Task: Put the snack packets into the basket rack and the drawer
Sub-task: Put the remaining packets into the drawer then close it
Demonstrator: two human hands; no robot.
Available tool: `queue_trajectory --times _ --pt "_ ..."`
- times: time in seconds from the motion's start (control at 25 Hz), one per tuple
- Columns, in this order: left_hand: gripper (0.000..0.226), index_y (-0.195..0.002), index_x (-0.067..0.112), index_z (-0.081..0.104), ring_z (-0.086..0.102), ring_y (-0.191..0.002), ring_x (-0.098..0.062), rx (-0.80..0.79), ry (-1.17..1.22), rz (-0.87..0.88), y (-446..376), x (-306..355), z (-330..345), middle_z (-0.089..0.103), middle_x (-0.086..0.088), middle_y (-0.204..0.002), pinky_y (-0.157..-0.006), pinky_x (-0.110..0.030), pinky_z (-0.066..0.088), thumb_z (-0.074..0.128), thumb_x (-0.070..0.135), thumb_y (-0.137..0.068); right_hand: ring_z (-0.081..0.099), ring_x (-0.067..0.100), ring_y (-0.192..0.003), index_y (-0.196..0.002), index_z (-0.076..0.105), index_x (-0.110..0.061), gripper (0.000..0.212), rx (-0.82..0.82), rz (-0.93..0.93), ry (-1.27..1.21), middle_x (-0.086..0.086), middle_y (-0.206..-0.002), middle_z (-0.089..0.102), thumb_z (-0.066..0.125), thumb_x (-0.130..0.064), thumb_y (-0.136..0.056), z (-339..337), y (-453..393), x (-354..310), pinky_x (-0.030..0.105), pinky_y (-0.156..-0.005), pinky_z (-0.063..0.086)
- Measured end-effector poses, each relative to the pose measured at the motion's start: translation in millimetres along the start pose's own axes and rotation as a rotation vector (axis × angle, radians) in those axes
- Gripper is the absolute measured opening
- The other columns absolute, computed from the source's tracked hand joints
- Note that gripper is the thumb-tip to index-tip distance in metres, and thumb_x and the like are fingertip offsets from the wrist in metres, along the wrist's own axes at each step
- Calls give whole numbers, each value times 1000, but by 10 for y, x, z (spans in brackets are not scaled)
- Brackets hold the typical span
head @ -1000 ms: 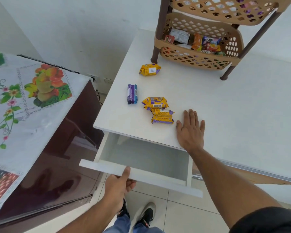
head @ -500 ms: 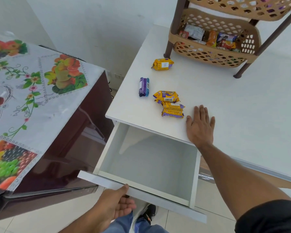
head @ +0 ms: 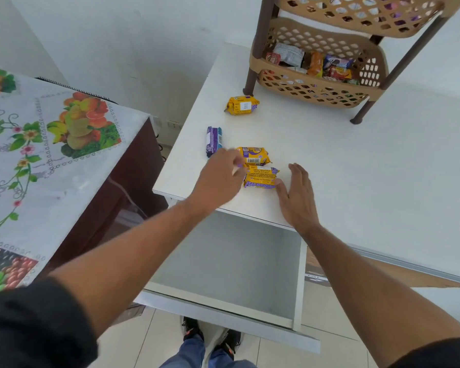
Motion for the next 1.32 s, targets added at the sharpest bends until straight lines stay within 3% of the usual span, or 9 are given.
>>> queue_trajectory --times 0.16,0.32,0.44,0.6,0.8,1.0,1.12,1.32 --pt "38 -131 14 56 49 -122 -26 -103 -225 115 -808 68 317 54 -6 -134 -98 -46 44 64 25 -96 39 30 -141 -149 38 -6 72 -47 -204 34 12 -156 36 69 -33 -90 93 16 -417 43 -115 33" --pt "62 -150 15 41 39 -139 -29 -319 -394 69 -1079 -125 558 47 -7 -150 -109 -50 38 62 38 -96 33 26 -145 -152 36 -13 76 -86 -212 119 8 -159 33 71 -31 -87 184 8 -549 41 -117 31" --pt "67 -153 13 38 45 -137 -30 -418 -428 62 -1093 -270 624 48 -11 -150 -108 -49 40 61 41 -97 40 26 -138 -148 44 -15 68 -89 -239 188 6 -151 43 71 -24 -86 198 36 -574 43 -112 37" --pt "70 -151 12 39 50 -131 -32 -424 -397 80 -906 -336 558 50 -15 -145 -104 -43 44 62 47 -96 51 28 -124 -139 53 -16 60 -113 -276 243 5 -133 57 74 -24 -83 152 129 -611 44 -103 43" --pt "73 -152 20 40 53 -129 -24 -394 -290 65 -281 -444 324 52 -5 -145 -102 -38 44 61 57 -92 52 29 -108 -132 57 -15 59 -211 -323 361 5 -121 57 75 -35 -79 54 496 -681 43 -88 47" --pt "70 -143 24 52 59 -106 -11 -343 -168 121 501 -561 81 61 7 -119 -89 -26 44 68 60 -85 51 25 -105 -129 59 -18 60 -423 -342 280 3 -114 55 72 -44 -77 48 1042 -615 40 -88 47" --pt "68 -142 27 52 56 -105 -8 -501 -193 161 928 -773 175 59 10 -119 -86 -21 40 64 64 -85 50 22 -108 -130 57 -21 61 -605 -303 300 0 -115 53 71 -49 -78 211 1337 -417 39 -90 46" --pt "73 -153 25 35 52 -114 -19 -823 -359 75 1256 -1357 708 51 0 -129 -91 -30 45 66 49 -91 50 25 -109 -127 55 -20 58 -818 -145 395 4 -118 51 74 -44 -78 723 1587 -49 38 -87 48"
Point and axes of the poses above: each hand's wrist, its own y-axis away from the middle knuckle, its own z-axis out of the palm, x = y × z, the point moved 4 cm from there along -y, towards the middle knuckle
